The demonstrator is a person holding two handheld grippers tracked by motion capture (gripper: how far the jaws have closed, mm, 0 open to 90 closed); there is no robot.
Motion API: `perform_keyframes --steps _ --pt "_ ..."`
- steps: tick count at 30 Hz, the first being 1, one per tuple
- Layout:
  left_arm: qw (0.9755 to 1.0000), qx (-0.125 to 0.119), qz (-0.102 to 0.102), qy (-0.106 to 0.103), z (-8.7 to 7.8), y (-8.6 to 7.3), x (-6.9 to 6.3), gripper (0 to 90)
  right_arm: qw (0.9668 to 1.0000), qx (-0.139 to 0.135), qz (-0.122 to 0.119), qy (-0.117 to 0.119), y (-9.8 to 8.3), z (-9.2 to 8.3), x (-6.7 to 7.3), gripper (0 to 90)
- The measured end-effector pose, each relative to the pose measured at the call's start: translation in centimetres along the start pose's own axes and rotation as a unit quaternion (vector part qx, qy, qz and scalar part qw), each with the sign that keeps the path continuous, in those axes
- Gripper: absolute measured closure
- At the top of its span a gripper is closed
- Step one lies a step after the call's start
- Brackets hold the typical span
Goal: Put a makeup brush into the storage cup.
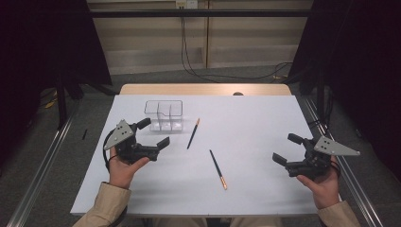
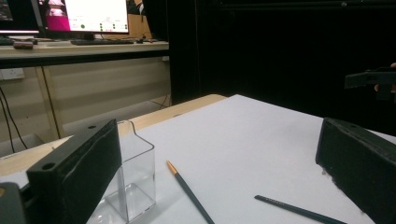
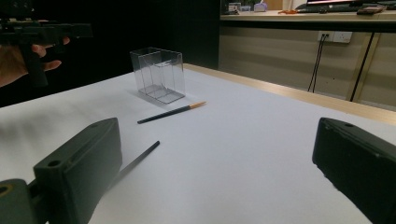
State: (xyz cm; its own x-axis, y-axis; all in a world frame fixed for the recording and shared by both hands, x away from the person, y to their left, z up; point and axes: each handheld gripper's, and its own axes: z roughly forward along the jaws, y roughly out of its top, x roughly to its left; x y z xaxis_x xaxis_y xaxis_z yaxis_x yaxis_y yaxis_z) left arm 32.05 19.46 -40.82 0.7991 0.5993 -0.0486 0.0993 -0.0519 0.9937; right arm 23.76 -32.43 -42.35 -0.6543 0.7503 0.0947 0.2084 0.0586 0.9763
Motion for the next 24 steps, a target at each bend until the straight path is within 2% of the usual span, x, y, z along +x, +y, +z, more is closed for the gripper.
perform_keyframes --steps 16,24 --pt "0.9999 0.004 -0.005 -0.01 3.6 0.3 0.1 0.0 1.0 0.0 0.0 0.001 0.0 0.0 -0.1 0.9" --pt "0.9997 0.009 -0.007 -0.022 5.5 0.3 -0.2 0.0 1.0 -0.001 -0.001 0.004 0.0 0.0 0.0 0.9"
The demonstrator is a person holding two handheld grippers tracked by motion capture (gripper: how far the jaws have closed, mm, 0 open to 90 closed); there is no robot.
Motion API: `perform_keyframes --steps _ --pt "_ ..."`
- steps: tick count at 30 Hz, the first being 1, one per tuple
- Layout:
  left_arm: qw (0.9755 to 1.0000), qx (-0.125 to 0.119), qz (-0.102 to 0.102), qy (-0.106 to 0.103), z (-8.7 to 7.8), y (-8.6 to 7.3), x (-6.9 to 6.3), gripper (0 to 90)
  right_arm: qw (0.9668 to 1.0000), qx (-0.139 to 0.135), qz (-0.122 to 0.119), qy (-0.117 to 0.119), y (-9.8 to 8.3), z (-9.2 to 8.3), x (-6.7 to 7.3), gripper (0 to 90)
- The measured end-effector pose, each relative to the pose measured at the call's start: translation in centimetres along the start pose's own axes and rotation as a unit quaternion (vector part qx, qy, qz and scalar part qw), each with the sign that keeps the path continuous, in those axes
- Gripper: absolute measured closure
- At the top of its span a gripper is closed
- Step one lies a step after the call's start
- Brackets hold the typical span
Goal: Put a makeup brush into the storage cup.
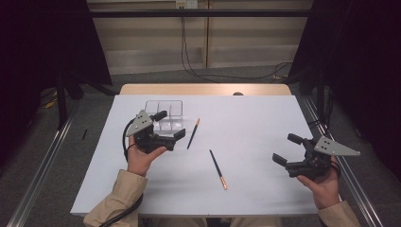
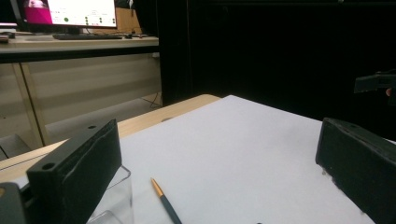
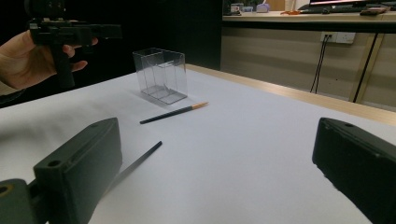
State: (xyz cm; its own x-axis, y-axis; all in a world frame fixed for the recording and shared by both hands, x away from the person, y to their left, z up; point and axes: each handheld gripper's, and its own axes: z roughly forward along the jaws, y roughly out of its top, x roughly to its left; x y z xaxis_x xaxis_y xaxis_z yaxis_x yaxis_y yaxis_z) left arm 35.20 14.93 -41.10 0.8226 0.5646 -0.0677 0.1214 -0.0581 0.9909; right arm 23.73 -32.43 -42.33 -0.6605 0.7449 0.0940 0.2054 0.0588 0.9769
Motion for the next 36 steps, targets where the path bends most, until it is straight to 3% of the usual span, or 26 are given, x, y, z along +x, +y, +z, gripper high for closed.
perform_keyframes --steps 18,36 --pt "0.9999 0.009 -0.006 -0.011 4.2 0.4 -0.3 0.0 1.0 -0.001 -0.004 0.003 0.1 -0.1 0.1 1.1" --pt "0.9997 0.022 -0.01 0.002 6.8 0.2 0.1 0.1 1.0 -0.003 -0.002 0.001 0.1 -0.2 0.0 1.2"
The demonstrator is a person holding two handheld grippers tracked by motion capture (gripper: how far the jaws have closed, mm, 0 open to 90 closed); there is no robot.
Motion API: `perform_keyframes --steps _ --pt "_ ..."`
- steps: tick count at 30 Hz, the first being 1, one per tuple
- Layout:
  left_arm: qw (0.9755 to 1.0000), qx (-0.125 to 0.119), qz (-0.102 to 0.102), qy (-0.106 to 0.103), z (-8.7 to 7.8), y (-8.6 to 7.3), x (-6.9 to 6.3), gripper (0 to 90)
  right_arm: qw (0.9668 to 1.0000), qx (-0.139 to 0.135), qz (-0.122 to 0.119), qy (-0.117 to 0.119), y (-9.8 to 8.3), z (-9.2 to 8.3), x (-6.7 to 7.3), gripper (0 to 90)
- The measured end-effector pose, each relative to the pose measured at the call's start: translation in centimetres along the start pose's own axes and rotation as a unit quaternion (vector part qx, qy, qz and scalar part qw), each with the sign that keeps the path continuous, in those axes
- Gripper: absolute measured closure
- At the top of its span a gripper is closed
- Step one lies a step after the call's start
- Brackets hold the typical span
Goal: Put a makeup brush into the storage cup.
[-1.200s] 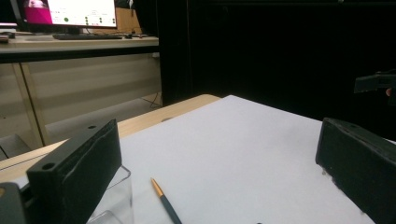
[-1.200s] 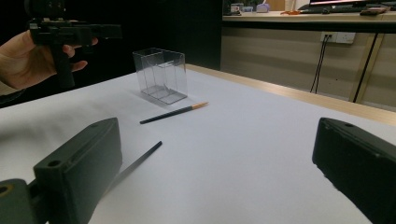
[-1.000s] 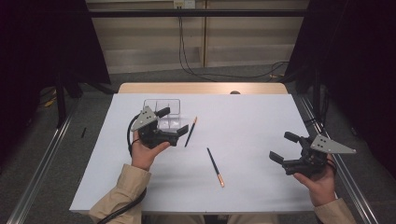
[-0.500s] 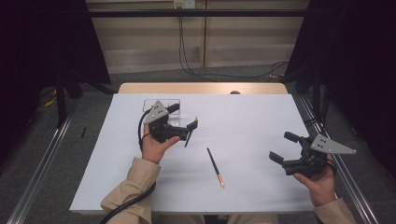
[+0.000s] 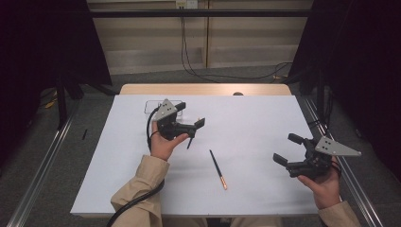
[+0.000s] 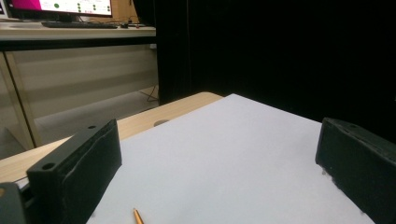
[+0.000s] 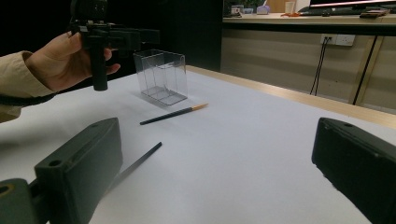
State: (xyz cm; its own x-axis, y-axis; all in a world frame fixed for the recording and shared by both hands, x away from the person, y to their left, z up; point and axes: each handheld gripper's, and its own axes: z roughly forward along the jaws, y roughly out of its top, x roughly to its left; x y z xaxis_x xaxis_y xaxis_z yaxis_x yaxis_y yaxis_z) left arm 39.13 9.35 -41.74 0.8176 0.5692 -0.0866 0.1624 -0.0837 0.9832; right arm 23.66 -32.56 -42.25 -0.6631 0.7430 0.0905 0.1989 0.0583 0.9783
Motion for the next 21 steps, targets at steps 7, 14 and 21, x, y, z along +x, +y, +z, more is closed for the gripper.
perform_keyframes --steps 7,14,21 --pt "1.0 0.007 -0.002 0.004 1.0 -0.1 -0.1 0.1 1.0 -0.001 0.001 0.0 0.0 0.0 0.0 1.2" --pt "0.9999 0.013 0.0 0.008 2.1 -0.1 -0.1 0.1 1.0 -0.001 0.001 0.001 0.0 0.0 0.0 1.2" --pt "0.9997 0.021 -0.001 0.014 2.9 -0.2 0.1 0.1 1.0 0.0 0.001 0.001 0.0 0.0 0.0 1.2"
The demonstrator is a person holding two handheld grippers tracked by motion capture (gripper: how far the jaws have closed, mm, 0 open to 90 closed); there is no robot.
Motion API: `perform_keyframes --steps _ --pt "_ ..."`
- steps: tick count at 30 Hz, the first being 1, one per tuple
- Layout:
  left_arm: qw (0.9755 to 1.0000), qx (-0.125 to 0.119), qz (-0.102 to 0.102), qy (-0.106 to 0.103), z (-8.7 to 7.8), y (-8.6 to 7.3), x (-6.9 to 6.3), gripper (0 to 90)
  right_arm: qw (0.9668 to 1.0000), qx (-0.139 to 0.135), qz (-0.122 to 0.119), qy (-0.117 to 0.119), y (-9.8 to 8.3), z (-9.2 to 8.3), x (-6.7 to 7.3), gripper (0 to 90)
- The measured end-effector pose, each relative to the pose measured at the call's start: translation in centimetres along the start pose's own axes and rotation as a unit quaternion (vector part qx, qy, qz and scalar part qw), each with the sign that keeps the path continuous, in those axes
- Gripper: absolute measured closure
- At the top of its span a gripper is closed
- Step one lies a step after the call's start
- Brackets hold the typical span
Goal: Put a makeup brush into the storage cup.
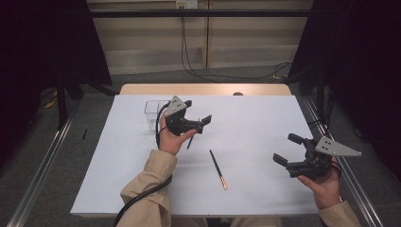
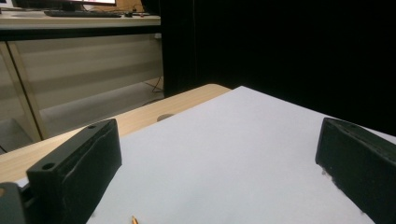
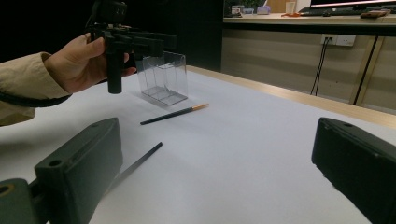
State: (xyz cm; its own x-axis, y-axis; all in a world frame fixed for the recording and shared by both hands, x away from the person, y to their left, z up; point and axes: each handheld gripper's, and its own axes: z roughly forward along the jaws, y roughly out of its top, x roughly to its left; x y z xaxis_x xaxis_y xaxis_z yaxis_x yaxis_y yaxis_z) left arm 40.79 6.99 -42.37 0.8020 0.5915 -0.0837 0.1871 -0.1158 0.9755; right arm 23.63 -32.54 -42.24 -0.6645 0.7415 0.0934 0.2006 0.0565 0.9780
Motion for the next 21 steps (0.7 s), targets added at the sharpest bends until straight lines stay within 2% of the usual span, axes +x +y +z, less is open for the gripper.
perform_keyframes --steps 8,13,21 --pt "0.9999 0.015 0.001 0.005 0.8 0.3 0.1 0.1 1.0 -0.002 -0.001 -0.002 0.0 0.0 -0.1 1.3" --pt "0.9997 0.021 -0.009 0.008 1.4 0.5 0.3 0.0 1.0 0.0 -0.001 0.0 0.0 0.0 0.0 1.2" --pt "0.9982 0.058 -0.009 0.012 2.4 0.9 0.4 0.0 1.0 0.0 0.0 0.0 0.0 0.0 -0.1 1.2"
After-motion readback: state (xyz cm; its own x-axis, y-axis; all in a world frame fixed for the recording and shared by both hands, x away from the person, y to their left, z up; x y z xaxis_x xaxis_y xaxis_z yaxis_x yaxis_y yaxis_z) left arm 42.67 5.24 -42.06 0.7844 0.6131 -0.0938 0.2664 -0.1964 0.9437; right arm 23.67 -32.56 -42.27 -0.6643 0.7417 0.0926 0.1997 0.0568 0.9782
